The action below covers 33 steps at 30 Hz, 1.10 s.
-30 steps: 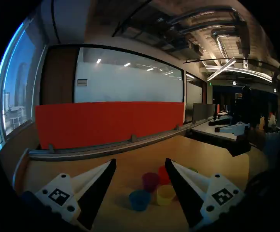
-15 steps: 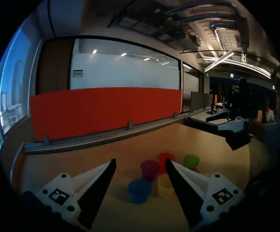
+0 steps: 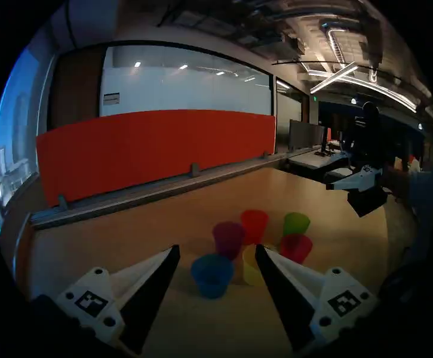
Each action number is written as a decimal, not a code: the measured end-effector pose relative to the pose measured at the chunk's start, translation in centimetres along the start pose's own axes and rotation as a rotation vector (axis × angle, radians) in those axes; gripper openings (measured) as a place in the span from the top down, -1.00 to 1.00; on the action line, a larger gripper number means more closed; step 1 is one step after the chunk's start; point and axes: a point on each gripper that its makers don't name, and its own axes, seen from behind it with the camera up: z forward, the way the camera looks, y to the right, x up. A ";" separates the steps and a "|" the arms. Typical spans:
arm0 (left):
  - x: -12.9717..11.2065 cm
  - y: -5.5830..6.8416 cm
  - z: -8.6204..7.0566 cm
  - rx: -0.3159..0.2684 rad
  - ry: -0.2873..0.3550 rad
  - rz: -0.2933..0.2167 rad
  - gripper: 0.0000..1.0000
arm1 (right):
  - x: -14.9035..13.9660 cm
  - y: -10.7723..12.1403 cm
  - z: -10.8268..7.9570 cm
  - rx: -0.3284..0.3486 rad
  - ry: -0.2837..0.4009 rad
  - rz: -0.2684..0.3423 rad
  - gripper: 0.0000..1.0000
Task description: Pour water
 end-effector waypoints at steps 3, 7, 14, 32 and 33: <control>-1.0 0.0 0.5 -0.002 -0.024 0.008 -0.88 | -0.7 0.0 0.3 0.000 -0.015 -0.010 -1.00; -2.3 0.1 1.2 -0.008 -0.051 0.015 -0.88 | -1.8 -0.1 0.8 0.005 -0.034 -0.014 -1.00; -4.5 0.2 2.1 -0.017 -0.093 0.010 -0.88 | -4.7 0.0 1.7 0.003 -0.084 -0.010 -1.00; -9.6 0.3 3.7 -0.029 -0.194 0.007 -0.88 | -10.8 0.3 3.7 0.002 -0.190 0.008 -1.00; -9.8 0.2 3.8 -0.028 -0.199 0.007 -0.88 | -11.0 0.3 3.8 0.002 -0.195 0.010 -1.00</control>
